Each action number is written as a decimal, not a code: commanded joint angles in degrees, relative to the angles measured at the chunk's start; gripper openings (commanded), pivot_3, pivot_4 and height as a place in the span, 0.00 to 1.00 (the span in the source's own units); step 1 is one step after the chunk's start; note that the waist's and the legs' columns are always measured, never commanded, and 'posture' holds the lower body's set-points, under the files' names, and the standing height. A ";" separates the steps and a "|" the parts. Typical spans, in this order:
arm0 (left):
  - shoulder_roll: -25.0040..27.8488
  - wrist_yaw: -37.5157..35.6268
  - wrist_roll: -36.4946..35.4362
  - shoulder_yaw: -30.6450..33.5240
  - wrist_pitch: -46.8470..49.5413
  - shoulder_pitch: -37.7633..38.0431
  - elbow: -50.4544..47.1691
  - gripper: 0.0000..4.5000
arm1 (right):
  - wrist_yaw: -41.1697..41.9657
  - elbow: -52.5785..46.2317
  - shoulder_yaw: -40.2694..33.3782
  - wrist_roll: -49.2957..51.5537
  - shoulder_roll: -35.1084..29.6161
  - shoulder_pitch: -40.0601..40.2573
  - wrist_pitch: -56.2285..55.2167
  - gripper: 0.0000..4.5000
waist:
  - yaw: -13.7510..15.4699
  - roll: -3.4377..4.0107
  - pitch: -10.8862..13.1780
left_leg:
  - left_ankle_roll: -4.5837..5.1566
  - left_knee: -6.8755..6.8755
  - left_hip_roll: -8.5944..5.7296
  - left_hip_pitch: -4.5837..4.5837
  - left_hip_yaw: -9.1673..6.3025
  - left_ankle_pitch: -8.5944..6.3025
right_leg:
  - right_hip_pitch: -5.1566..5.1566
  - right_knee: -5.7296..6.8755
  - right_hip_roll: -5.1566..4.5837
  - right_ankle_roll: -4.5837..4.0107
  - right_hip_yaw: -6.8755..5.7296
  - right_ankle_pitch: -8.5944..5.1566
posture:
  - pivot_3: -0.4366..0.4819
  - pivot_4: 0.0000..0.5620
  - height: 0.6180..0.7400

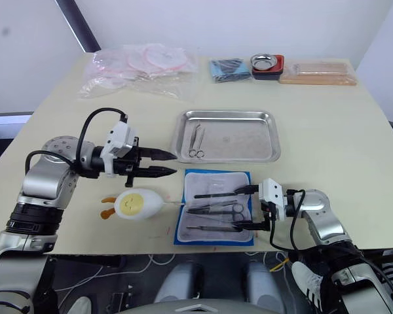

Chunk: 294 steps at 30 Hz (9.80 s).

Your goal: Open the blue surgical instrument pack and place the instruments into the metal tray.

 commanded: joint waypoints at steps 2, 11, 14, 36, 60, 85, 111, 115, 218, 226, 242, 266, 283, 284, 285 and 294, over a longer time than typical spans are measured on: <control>5.47 -5.97 -5.48 -1.03 -4.89 -1.09 -0.24 0.40 | 0.58 4.59 1.75 -2.79 -1.21 2.81 2.19 1.00 | 0.01 0.00 0.00 | 0.00 0.00 0.02 0.00 -0.01 0.00 | 0.00 -0.01 -0.01 0.00 0.00 0.00 | 0.48 0.27 1.00; 15.53 -5.98 -15.93 -8.14 -7.43 -0.39 -6.63 0.77 | -0.09 4.61 1.47 -2.94 -1.07 3.05 2.09 1.00 | 0.03 0.00 0.02 | 0.01 0.00 0.11 0.01 -0.05 0.00 | 0.00 -0.02 -0.05 0.02 0.04 0.00 | 0.48 0.27 1.00; 18.13 -5.98 -17.09 -10.34 -9.12 -0.48 -7.12 0.98 | -0.20 4.52 1.53 -2.91 -1.00 3.15 2.17 1.00 | 0.03 0.01 0.02 | 0.01 0.01 0.09 0.02 0.00 0.00 | 0.01 0.00 -0.03 0.02 0.03 -0.01 | 0.48 0.27 1.00; 9.67 -0.41 -7.11 -10.98 -7.67 2.47 -5.02 0.98 | -1.04 5.55 1.88 -3.66 -0.61 2.69 1.56 1.00 | 0.25 -0.04 -0.01 | 0.01 0.07 0.00 0.07 0.09 0.00 | 0.03 0.12 0.06 0.14 0.04 -0.08 | 0.48 0.27 1.00; -10.11 3.42 12.16 -14.34 -21.23 -0.41 12.54 0.61 | -2.83 4.76 2.07 -4.06 -0.25 2.83 2.37 1.00 | 0.11 -0.10 -0.08 | 0.02 0.31 -0.02 0.17 0.08 0.01 | 0.11 0.43 0.08 0.01 0.09 0.00 | 0.48 0.27 1.00; -15.12 3.56 16.62 -14.35 -28.53 -1.37 23.37 0.01 | -3.53 4.60 2.29 -4.20 -0.09 3.23 2.18 1.00 | -0.06 0.14 -0.45 | 0.02 0.40 -0.02 0.19 0.06 0.00 | 0.15 0.48 0.09 0.01 0.10 0.00 | 0.48 0.27 1.00; -3.04 4.43 16.98 -13.25 -7.97 -2.49 0.94 0.01 | -3.65 5.24 2.84 -4.56 0.84 2.84 2.04 1.00 | -0.22 0.06 -0.41 | 0.02 0.40 0.05 0.17 -0.03 0.00 | 0.12 0.48 0.09 0.01 0.10 -0.01 | 0.48 0.27 1.00; -1.65 4.34 16.57 -13.28 -2.96 -2.54 -2.79 0.01 | -3.74 5.09 2.85 -4.61 0.95 3.11 2.11 1.00 | -0.24 0.06 -0.41 | 0.02 0.40 0.06 0.18 -0.02 0.00 | 0.12 0.49 0.10 0.02 0.10 -0.02 | 0.48 0.27 1.00; -50.63 91.13 17.31 7.96 38.13 -10.70 5.59 0.01 | -6.36 4.79 3.16 -5.44 3.01 4.53 1.36 1.00 | -0.48 -0.47 -0.57 | 0.00 0.38 -0.02 0.26 -0.22 0.00 | 0.26 0.47 0.14 0.24 -0.05 0.13 | 0.48 0.27 1.00; -50.75 89.77 14.87 9.32 42.09 -11.62 4.33 0.01 | -6.90 4.83 3.19 -5.56 3.32 4.65 1.19 1.00 | -0.58 -0.48 -0.58 | -0.01 0.36 -0.02 0.26 -0.26 0.00 | 0.26 0.46 0.15 0.27 -0.08 0.11 | 0.48 0.27 1.00; -50.57 91.49 14.54 10.21 41.98 -11.71 3.22 0.69 | -6.81 5.29 3.32 -5.54 3.29 4.30 0.93 1.00 | -0.70 -0.48 -0.56 | -0.02 0.35 -0.01 0.26 -0.40 0.00 | 0.25 0.44 0.14 0.27 -0.06 0.11 | 0.48 0.27 1.00; -32.44 60.38 11.09 -0.45 22.42 -7.30 -5.33 0.69 | -6.43 5.51 3.22 -5.73 3.44 4.15 0.62 1.00 | -1.62 -0.48 -0.52 | -0.05 -0.02 0.05 0.24 -0.44 0.01 | 0.17 0.21 0.02 0.06 -0.06 0.06 | 0.48 0.27 1.00; -7.64 15.82 4.20 0.97 -4.23 2.47 0.47 0.69 | -6.12 4.35 3.08 -5.39 3.11 5.11 1.14 1.00 | -1.67 -0.40 -0.47 | -0.03 -0.20 0.14 0.20 -0.38 0.01 | 0.16 -0.10 -0.58 -0.06 -0.20 0.00 | 0.48 0.27 1.00; -6.22 12.83 3.85 0.96 -5.99 2.88 0.93 0.69 | -6.09 4.27 3.10 -5.36 3.12 5.19 1.14 1.00 | -1.69 -0.37 -0.44 | -0.03 -0.21 0.14 0.18 -0.38 0.01 | 0.15 -0.12 -0.59 -0.07 -0.21 0.00 | 0.48 0.27 1.00; -4.53 9.43 3.67 0.94 -8.28 3.35 1.45 0.69 | -6.06 4.24 3.11 -5.33 3.12 5.27 1.15 1.00 | -1.74 -0.31 -0.39 | -0.03 -0.22 0.14 0.17 -0.38 0.00 | 0.15 -0.15 -0.61 -0.07 -0.22 0.00 | 0.48 0.27 1.00; 4.41 -5.98 -2.59 0.24 -16.14 5.44 1.64 0.69 | -5.72 4.11 3.05 -5.33 2.68 5.72 1.08 1.00 | -1.67 -0.30 -0.36 | -0.02 -0.32 0.17 0.14 -0.35 0.00 | 0.14 -0.30 -0.77 -0.10 -0.30 -0.01 | 0.48 0.27 1.00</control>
